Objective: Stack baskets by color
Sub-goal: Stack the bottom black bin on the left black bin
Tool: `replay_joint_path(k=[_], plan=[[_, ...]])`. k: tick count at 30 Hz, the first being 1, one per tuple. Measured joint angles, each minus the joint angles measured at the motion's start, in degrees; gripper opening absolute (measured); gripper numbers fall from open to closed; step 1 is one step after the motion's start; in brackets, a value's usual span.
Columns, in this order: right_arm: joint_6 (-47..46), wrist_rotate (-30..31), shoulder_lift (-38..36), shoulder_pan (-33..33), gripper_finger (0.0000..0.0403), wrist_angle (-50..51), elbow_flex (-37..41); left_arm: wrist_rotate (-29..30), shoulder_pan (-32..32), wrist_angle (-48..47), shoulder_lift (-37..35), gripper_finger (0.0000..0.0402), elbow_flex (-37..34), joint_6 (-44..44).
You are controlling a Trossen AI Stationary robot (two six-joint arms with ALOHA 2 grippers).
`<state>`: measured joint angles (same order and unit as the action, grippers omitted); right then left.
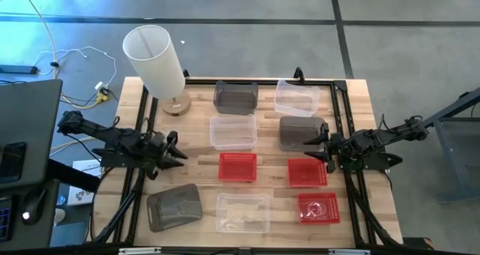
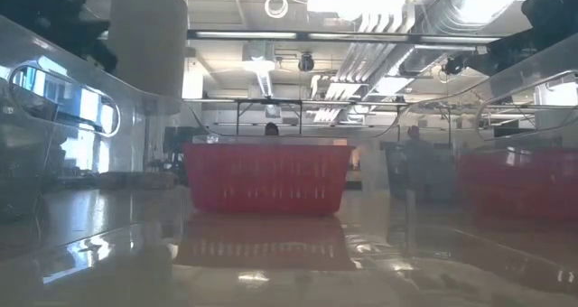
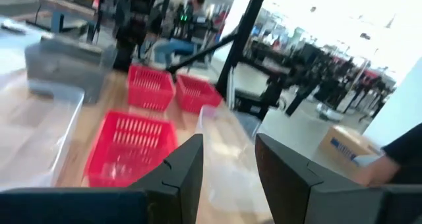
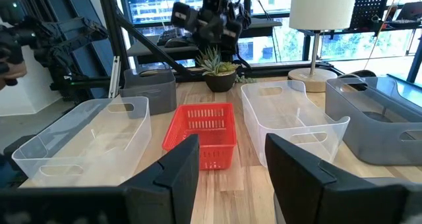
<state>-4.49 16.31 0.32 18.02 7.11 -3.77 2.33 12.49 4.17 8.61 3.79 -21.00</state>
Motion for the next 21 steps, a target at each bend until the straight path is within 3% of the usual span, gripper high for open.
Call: replay_joint_path(k=[7,14,21], plan=[[0.0,0.0,0.0,0.0,0.0160,0.0,0.0,1.3,0.0,-0.8,4.0,0.0127,7.2,2.1],[0.0,0.0,0.0,0.0,0.0160,0.0,0.0,9.3,0.0,-15.2,12.4,0.0127,18.4,3.8],[0.0,0.0,0.0,0.0,0.0160,0.0,0.0,10.0,0.0,-25.6,22.9,0.0127,29.7,3.4]])
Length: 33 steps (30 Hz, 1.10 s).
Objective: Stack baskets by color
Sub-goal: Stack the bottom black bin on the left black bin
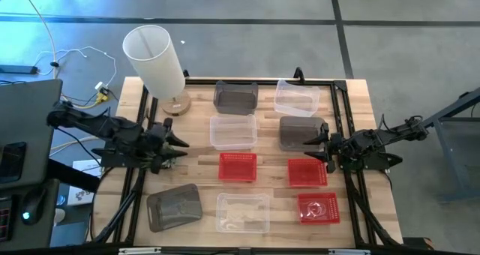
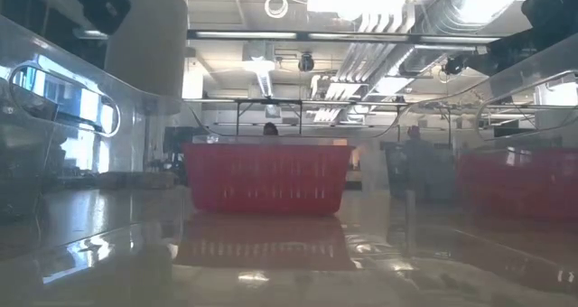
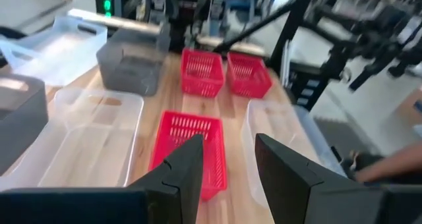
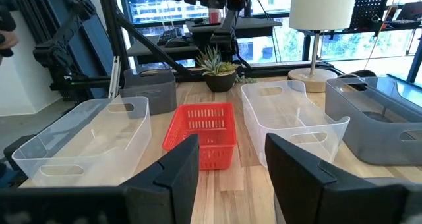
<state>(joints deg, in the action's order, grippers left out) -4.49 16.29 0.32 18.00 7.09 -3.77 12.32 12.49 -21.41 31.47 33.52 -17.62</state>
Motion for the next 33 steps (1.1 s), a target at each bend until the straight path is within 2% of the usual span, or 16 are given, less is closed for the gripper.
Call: replay_joint_path(k=[8,14,20,25,33], plan=[[0.0,0.0,0.0,0.0,0.0160,0.0,0.0,1.6,0.0,-15.0,11.0,0.0126,13.2,0.4],[0.0,0.0,0.0,0.0,0.0160,0.0,0.0,1.7,0.0,-23.5,16.6,0.0126,19.0,-1.5],[0.0,0.0,0.0,0.0,0.0160,0.0,0.0,-4.6,0.4,-31.1,20.4,0.0126,19.9,-10.2],[0.0,0.0,0.0,0.0,0.0160,0.0,0.0,-5.3,4.0,-35.7,24.1,0.0126,19.9,-15.2],[0.0,0.0,0.0,0.0,0.0160,0.0,0.0,-5.3,11.6,-35.8,29.8,0.0126,19.9,-22.8]])
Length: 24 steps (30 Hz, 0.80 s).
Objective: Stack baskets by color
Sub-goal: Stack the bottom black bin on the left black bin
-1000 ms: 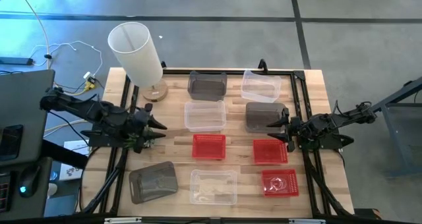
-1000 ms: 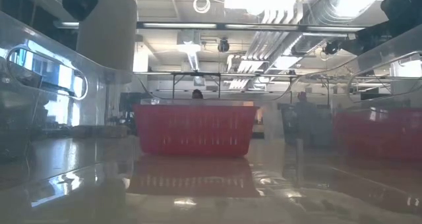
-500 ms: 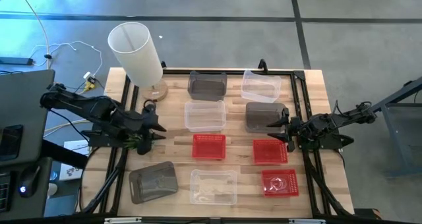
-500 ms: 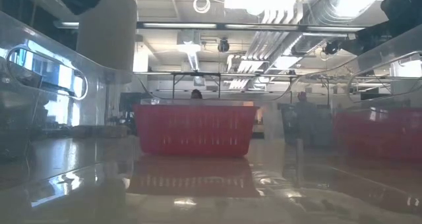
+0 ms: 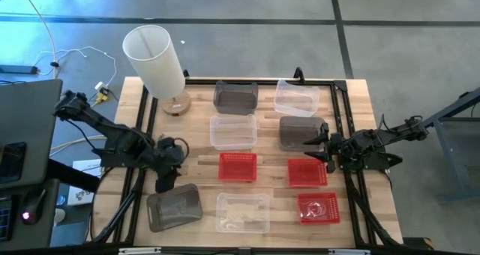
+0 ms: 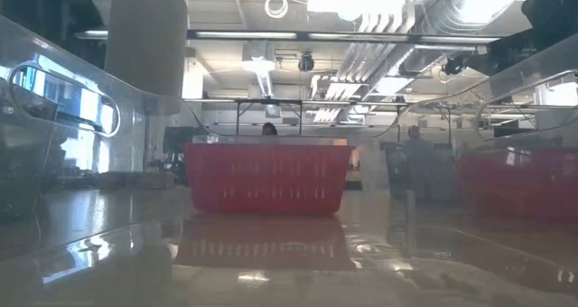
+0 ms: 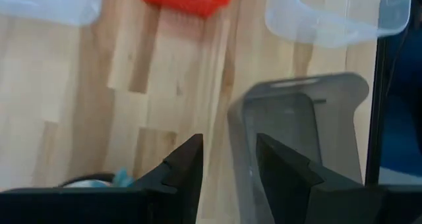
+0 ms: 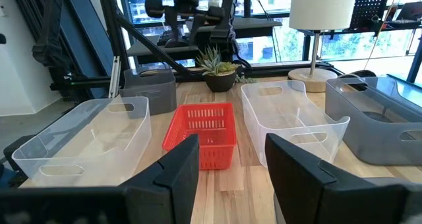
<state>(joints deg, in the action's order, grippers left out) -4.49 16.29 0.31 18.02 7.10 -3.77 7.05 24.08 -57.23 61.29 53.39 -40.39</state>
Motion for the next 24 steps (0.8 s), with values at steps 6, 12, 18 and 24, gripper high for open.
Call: replay_joint_path(k=[6,12,18,24], plan=[[0.0,0.0,0.0,0.0,0.0160,0.0,0.0,0.0,4.2,0.0,4.3,0.0126,0.0,-4.3],[0.0,0.0,0.0,0.0,0.0160,0.0,0.0,-0.9,6.5,0.0,8.3,0.0126,0.0,-8.1],[0.0,0.0,0.0,0.0,0.0160,0.0,0.0,-4.5,9.0,0.0,11.5,0.0126,0.0,-11.8],[0.0,0.0,0.0,0.0,0.0160,0.0,0.0,-8.3,11.9,-1.2,12.8,0.0126,0.0,-17.7]])
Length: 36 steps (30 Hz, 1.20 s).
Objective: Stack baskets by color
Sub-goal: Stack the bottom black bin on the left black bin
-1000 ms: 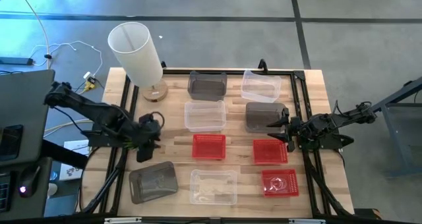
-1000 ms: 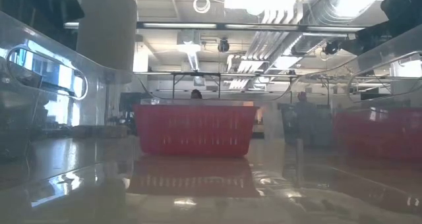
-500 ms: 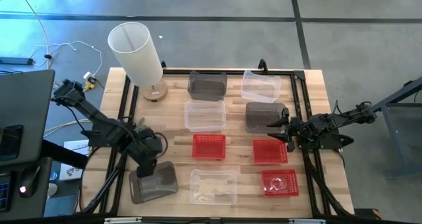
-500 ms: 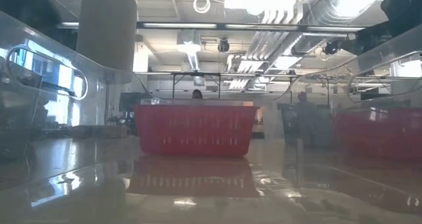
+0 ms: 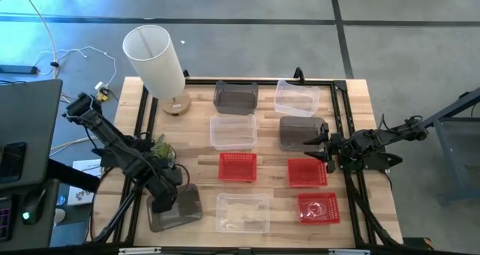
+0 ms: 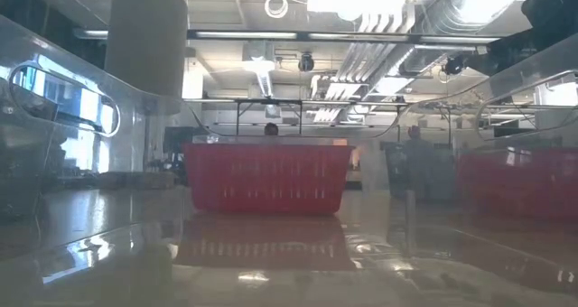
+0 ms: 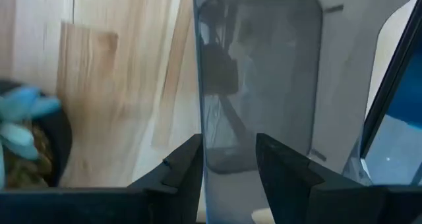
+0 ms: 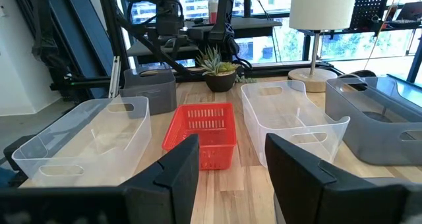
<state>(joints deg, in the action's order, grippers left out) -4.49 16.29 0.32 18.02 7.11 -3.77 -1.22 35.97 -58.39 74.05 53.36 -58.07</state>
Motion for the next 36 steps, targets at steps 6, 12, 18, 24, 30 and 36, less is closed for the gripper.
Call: replay_joint_path(k=[6,12,18,24,30,36], plan=[[0.0,0.0,0.0,0.0,0.0160,0.0,0.0,-0.4,3.5,-1.8,0.1,0.0126,0.0,-5.3],[0.0,0.0,0.0,0.0,0.0160,0.0,0.0,-0.3,7.1,-2.1,0.4,0.0126,0.0,-11.0],[0.0,0.0,0.0,0.0,0.0160,0.0,0.0,-0.6,9.9,-4.3,3.5,0.0126,0.0,-14.4],[0.0,0.0,0.0,0.0,0.0160,0.0,0.0,-1.1,10.3,-4.6,7.8,0.0126,0.0,-14.8],[0.0,0.0,0.0,0.0,0.0160,0.0,0.0,-1.1,10.3,-4.6,11.8,0.0126,0.0,-14.8],[0.0,0.0,0.0,0.0,0.0160,0.0,0.0,-2.0,10.3,-4.6,14.1,0.0120,0.0,-14.1]])
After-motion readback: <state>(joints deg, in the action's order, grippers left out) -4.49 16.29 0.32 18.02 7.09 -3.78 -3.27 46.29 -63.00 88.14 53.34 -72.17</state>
